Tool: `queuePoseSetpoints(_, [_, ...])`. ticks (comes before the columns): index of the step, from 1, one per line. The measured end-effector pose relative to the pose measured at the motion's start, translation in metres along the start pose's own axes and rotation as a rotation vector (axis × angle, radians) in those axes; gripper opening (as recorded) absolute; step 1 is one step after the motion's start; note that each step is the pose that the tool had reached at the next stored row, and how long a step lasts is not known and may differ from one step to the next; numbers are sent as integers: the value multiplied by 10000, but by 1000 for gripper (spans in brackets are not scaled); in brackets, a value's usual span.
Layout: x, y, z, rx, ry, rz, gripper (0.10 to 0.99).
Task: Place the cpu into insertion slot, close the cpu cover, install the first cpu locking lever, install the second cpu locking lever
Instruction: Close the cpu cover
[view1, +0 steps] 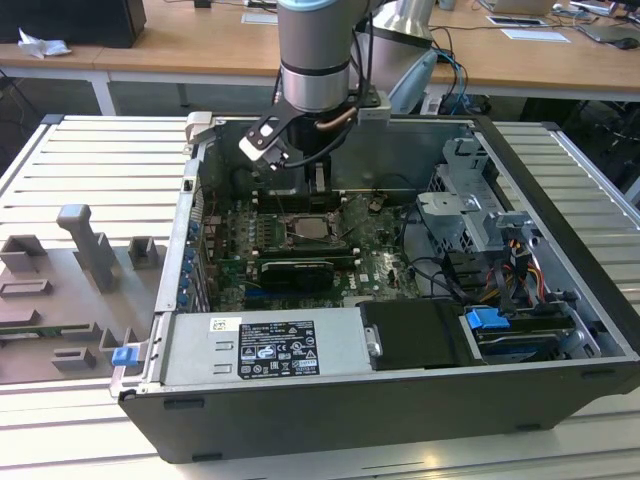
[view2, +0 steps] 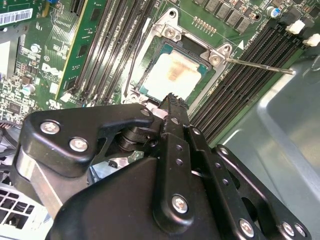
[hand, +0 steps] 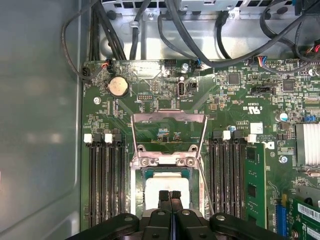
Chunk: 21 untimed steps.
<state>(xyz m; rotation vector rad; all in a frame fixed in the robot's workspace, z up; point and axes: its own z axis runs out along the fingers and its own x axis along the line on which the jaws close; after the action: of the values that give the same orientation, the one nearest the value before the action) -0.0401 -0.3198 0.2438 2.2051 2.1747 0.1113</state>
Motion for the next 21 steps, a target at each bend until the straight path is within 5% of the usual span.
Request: queuePoseSetpoints(21, [4,12,-143,0,0,0,106])
